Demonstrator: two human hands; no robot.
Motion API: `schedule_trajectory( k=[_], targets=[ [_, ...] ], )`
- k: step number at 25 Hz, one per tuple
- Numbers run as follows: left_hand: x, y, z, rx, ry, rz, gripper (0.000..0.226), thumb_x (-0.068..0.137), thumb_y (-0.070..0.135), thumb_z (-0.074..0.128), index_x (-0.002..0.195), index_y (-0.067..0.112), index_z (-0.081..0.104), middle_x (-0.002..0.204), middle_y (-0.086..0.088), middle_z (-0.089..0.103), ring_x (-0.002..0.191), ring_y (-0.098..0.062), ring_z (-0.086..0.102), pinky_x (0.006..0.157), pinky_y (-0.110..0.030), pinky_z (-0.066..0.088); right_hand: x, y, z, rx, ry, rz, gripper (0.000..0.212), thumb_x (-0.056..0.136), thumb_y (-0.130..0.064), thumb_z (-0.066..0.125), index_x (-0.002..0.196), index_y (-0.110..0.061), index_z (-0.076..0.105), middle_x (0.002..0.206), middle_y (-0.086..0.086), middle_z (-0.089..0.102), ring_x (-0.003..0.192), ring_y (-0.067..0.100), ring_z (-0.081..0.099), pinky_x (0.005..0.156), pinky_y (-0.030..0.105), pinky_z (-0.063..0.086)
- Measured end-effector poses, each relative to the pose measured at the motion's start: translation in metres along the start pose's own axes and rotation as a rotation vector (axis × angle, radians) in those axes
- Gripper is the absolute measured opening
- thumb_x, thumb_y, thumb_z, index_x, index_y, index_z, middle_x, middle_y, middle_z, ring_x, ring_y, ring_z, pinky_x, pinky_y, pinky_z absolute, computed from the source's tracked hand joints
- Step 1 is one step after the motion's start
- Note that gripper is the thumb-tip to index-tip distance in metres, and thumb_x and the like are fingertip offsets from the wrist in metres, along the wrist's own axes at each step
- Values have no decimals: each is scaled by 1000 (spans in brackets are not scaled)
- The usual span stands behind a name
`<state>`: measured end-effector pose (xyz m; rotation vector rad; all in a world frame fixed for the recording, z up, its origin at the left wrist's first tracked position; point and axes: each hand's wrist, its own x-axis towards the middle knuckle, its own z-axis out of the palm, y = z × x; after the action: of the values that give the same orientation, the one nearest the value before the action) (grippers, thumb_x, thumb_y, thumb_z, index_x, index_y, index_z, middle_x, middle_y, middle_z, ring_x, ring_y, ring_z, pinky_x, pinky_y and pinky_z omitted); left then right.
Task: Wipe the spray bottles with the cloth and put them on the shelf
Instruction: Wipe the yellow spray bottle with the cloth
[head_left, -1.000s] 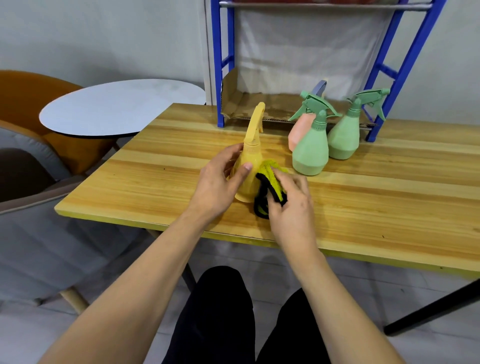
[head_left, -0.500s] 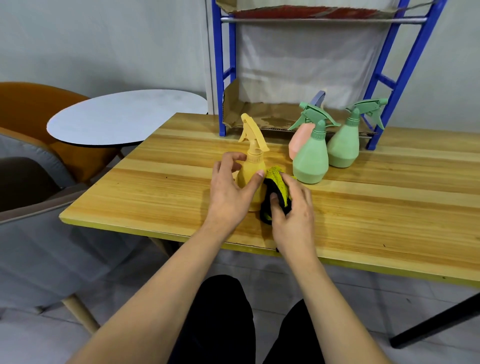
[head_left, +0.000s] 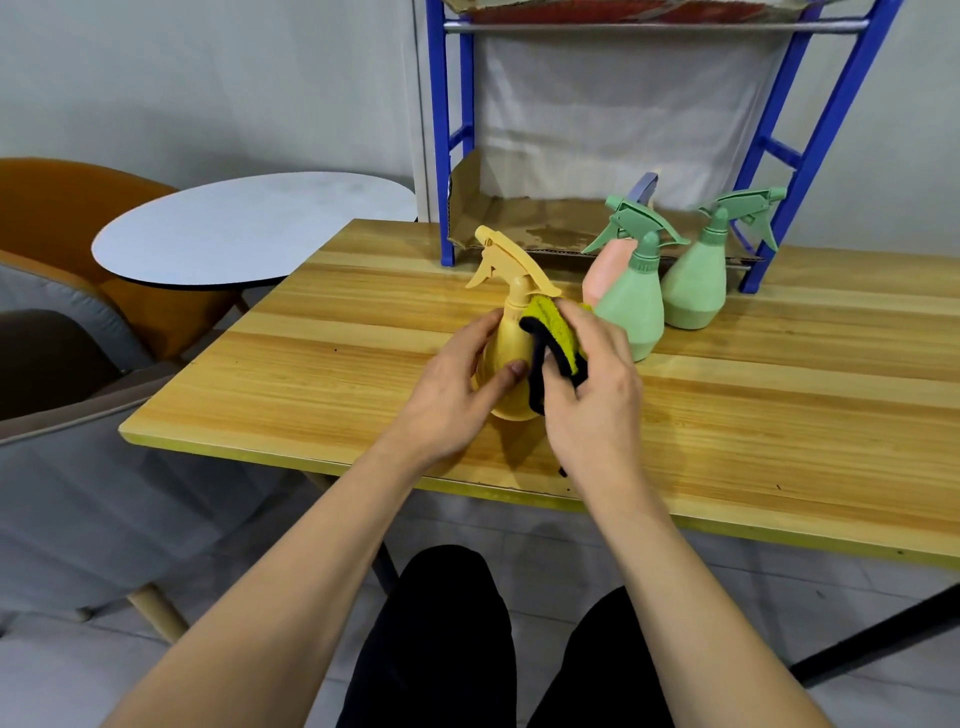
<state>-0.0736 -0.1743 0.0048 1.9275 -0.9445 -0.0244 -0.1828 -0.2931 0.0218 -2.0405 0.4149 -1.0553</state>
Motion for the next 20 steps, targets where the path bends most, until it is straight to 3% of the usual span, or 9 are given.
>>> schedule_trajectory(
  k=[4,7,12,15,18,20],
  targets=[
    [3,-1,0,-27,17,32,61,98,41,65,152,23,43,148,3,54,135,-13,53,112,-45,48,-12,12,0,-33,-32,33,55,88,-6,70,136,-32,61,129,0,57,117,22,60,98,38,53],
    [2,1,0,-22,19,16,65,98,45,64,154,24,41,152,4,51,138,-13,49,114,-47,47,-17,17,-9,-104,-51,127,47,90,-10,68,133,-29,64,127,2,60,118,22,59,97,16,34],
    [0,6,3,-4,36,51,61,97,45,63,150,23,43,147,3,56,133,-14,54,111,-47,48,-2,5,-8,-76,-18,17,49,89,-7,69,134,-28,64,123,-3,60,110,8,56,89,-3,33],
    [1,4,4,-13,65,60,60,98,41,64,150,20,44,146,1,56,133,-15,54,112,-46,47,-14,16,-6,-101,-28,45,51,88,-8,70,133,-30,64,127,1,59,116,18,60,99,18,44],
    [-1,4,6,-9,76,45,63,96,46,64,150,22,44,147,1,56,133,-15,54,112,-47,47,-17,21,-12,-167,-55,80,47,89,-11,69,132,-30,65,126,3,60,115,24,60,92,15,34],
    [-1,5,6,-5,73,50,60,96,42,65,149,22,45,145,1,58,132,-15,56,111,-47,48,-6,11,-13,-148,-48,39,46,90,-12,68,133,-29,65,125,2,61,115,22,61,94,15,37]
  ],
)
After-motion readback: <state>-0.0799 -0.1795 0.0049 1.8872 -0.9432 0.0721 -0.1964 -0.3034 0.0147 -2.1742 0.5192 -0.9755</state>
